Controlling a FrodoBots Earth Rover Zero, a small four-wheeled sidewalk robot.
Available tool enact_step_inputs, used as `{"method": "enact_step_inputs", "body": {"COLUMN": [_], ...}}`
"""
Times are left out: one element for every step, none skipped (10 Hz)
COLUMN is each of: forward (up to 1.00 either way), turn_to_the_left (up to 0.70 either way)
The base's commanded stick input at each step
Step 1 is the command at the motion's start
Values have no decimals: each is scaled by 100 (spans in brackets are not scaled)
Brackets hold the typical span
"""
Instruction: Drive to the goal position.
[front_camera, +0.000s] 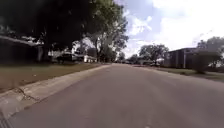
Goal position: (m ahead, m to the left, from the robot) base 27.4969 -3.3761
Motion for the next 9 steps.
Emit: {"method": "enact_step_inputs", "body": {"forward": [100,100,100,100,100,100,100,100,100], "turn_to_the_left": [-25,-24,0,0,0,0,0,0,0]}}
